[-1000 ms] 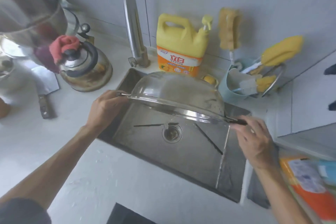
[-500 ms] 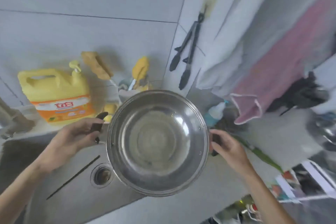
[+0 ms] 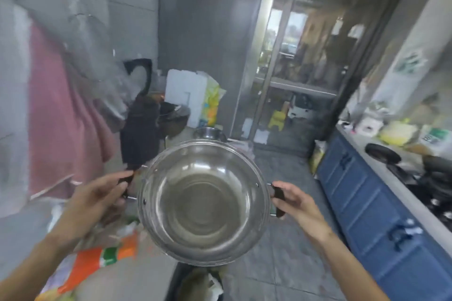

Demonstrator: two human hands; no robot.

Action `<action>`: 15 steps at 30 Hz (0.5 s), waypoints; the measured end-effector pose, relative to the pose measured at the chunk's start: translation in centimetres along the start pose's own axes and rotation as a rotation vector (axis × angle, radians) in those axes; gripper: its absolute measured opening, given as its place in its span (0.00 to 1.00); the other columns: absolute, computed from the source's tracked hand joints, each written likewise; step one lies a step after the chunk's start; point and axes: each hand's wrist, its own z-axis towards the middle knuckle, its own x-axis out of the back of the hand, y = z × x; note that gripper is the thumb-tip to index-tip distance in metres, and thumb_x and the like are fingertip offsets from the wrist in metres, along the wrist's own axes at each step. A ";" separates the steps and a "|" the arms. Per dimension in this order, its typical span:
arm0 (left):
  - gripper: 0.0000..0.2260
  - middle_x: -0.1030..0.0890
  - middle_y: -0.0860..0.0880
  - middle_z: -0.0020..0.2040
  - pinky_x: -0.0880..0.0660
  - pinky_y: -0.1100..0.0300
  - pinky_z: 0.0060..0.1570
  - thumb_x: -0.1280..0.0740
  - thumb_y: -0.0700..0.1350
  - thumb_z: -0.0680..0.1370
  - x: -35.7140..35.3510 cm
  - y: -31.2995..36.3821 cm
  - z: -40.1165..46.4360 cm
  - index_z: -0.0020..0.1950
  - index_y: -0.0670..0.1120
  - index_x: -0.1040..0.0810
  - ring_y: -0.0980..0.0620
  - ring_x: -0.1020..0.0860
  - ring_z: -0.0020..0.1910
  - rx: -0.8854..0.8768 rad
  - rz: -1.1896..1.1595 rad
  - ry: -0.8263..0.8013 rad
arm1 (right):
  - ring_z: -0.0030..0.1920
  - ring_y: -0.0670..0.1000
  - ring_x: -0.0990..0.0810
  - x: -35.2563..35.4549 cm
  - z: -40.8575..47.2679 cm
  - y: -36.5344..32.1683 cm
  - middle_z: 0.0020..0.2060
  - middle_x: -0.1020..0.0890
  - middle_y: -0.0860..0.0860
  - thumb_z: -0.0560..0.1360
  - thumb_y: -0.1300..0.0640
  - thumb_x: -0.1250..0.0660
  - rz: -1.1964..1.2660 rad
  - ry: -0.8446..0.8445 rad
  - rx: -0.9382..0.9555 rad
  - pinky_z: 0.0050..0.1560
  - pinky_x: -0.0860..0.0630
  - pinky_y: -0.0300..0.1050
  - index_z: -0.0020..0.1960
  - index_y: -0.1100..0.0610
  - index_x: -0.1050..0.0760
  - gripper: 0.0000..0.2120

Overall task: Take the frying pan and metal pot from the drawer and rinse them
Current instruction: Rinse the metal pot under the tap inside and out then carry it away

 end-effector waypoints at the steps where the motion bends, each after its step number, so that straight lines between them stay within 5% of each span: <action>1: 0.13 0.15 0.48 0.44 0.26 0.76 0.37 0.34 0.38 0.76 -2.8 0.7 1.9 0.48 0.57 0.17 0.63 0.22 0.33 -0.007 -0.005 -0.063 | 0.39 0.46 0.21 2.5 -0.5 0.4 0.45 0.15 0.51 0.71 0.66 0.31 0.015 0.064 0.000 0.34 0.25 0.37 0.57 0.56 0.24 0.16; 4: 0.13 0.17 0.41 0.54 0.25 0.75 0.41 0.34 0.33 0.75 -12.4 3.1 7.3 0.57 0.45 0.20 0.63 0.20 0.38 -0.020 -0.043 -0.214 | 0.40 0.45 0.22 10.5 -1.9 2.0 0.51 0.16 0.52 0.71 0.58 0.29 0.123 0.272 -0.004 0.37 0.26 0.37 0.58 0.56 0.22 0.15; 7: 0.14 0.17 0.45 0.53 0.25 0.76 0.42 0.34 0.33 0.76 -23.0 5.7 10.8 0.59 0.45 0.21 0.59 0.18 0.40 -0.074 -0.041 -0.338 | 0.48 0.51 0.22 19.0 -2.9 4.1 0.55 0.17 0.53 0.59 0.40 0.23 0.165 0.421 -0.014 0.44 0.27 0.43 0.59 0.52 0.22 0.32; 12: 0.13 0.20 0.55 0.54 0.26 0.76 0.40 0.34 0.37 0.77 -41.5 11.0 13.4 0.58 0.50 0.21 0.56 0.17 0.44 -0.135 -0.091 -0.497 | 0.40 0.49 0.23 33.5 -5.8 6.7 0.51 0.16 0.54 0.70 0.55 0.32 0.162 0.611 -0.014 0.37 0.26 0.39 0.58 0.55 0.22 0.16; 15: 0.13 0.19 0.49 0.53 0.27 0.78 0.40 0.35 0.37 0.77 -51.8 14.0 14.1 0.58 0.49 0.22 0.57 0.18 0.40 -0.159 -0.108 -0.595 | 0.36 0.47 0.24 41.2 -8.2 7.8 0.51 0.16 0.54 0.65 0.49 0.26 0.127 0.701 -0.033 0.36 0.25 0.36 0.57 0.54 0.22 0.22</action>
